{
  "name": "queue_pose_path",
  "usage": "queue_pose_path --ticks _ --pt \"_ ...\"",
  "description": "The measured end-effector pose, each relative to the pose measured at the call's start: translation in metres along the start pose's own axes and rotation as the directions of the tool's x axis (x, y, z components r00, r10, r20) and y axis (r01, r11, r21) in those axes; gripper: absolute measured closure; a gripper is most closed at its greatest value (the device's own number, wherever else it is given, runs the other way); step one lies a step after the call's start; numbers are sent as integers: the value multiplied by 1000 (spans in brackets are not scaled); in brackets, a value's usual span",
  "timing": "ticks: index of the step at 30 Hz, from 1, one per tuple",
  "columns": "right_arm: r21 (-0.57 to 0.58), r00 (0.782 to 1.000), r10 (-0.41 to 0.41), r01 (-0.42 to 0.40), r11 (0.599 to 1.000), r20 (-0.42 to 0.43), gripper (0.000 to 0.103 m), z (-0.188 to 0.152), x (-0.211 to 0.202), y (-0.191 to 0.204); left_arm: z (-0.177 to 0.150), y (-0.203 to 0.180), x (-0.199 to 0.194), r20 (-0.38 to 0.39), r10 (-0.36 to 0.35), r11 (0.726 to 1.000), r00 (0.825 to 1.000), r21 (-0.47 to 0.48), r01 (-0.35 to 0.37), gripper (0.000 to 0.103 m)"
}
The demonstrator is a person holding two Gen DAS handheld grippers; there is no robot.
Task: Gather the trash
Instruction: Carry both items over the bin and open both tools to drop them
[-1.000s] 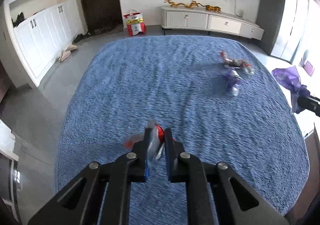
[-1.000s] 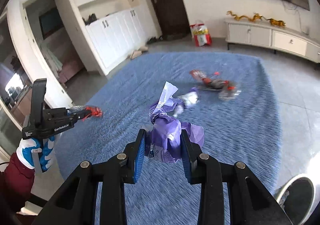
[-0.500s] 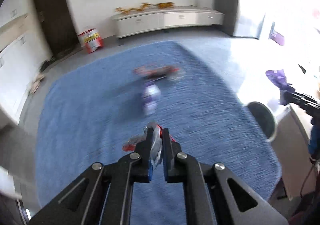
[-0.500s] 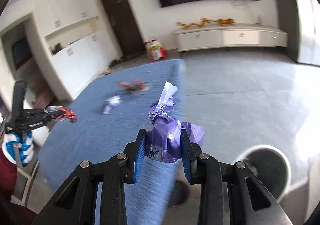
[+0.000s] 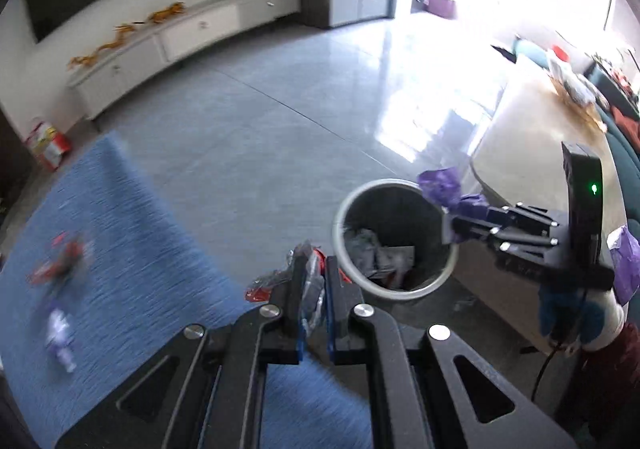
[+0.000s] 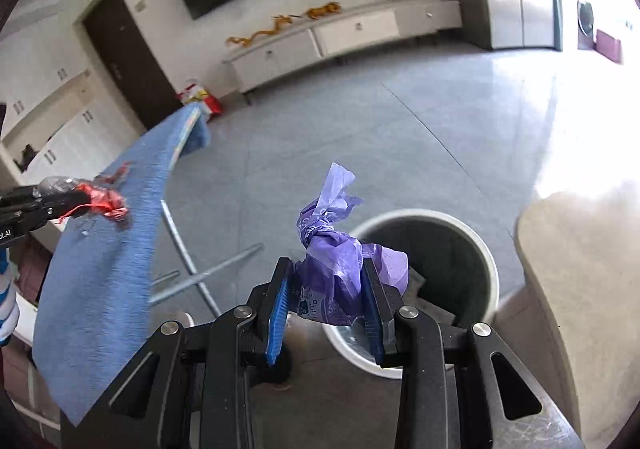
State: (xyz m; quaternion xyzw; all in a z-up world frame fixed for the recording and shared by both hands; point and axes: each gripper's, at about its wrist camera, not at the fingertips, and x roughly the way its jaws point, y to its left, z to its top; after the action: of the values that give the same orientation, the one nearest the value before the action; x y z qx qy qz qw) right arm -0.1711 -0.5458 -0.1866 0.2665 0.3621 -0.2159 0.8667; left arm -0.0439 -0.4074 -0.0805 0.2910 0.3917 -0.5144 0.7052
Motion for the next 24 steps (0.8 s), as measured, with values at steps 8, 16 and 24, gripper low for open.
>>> queue_pose_path --ticks 8,16,24 --pt "14 995 -101 101 995 -12 65 6 23 -29 46 -38 95 -123 -95 995 988 -51 90 94" --pt "63 990 -143 143 988 0 58 2 19 -52 55 -50 112 -138 -138 989 981 -75 129 74" --pt "94 990 -140 137 986 24 58 -2 5 -48 48 -56 96 -130 -121 992 984 -54 115 65"
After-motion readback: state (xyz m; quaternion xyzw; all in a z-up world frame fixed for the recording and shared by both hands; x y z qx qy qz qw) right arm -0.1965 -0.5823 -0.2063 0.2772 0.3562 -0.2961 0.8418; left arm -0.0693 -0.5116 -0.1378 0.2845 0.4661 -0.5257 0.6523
